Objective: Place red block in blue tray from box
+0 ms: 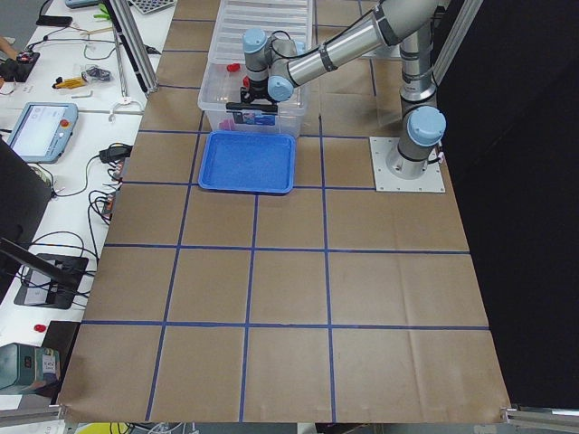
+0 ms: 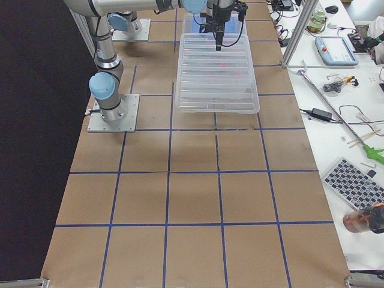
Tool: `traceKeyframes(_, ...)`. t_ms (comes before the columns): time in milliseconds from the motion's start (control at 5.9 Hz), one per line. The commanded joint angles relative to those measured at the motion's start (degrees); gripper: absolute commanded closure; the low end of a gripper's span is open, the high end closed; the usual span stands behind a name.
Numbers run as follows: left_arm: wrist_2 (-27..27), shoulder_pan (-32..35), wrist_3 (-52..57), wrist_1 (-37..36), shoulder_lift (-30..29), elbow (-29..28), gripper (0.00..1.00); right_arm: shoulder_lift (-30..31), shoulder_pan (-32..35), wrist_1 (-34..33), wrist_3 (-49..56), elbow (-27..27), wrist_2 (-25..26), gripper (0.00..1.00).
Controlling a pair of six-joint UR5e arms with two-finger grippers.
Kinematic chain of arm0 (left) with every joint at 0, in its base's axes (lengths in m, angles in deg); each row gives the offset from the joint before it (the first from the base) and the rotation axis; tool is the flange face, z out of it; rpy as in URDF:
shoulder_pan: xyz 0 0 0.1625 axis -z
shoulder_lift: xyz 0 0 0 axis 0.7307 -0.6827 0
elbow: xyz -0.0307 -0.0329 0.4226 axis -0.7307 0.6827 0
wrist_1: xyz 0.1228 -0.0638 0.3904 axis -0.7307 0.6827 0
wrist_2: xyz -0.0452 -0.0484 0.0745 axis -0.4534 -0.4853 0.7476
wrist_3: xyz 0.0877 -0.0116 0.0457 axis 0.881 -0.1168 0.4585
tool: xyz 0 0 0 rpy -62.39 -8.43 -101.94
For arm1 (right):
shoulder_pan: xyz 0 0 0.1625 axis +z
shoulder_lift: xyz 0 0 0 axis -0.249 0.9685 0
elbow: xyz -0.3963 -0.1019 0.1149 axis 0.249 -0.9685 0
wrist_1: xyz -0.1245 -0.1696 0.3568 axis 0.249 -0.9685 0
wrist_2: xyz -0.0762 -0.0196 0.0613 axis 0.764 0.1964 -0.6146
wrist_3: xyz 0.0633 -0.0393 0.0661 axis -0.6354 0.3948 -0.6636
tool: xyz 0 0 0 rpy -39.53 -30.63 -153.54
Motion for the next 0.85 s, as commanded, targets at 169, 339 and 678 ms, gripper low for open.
traceKeyframes(169,-0.1,0.0,0.1,-2.2,-2.2,0.5,0.11,0.0,1.6,0.9,0.0,0.5,-0.8,0.0)
traceKeyframes(339,0.3,0.0,0.1,-2.8,-2.2,0.2,0.25,0.8,1.0,2.0,3.5,1.2,-3.7,0.0)
traceKeyframes(678,0.4,0.2,0.2,-2.8,-1.6,-0.1,0.77,0.9,0.8,2.7,3.8,1.1,-2.8,0.0)
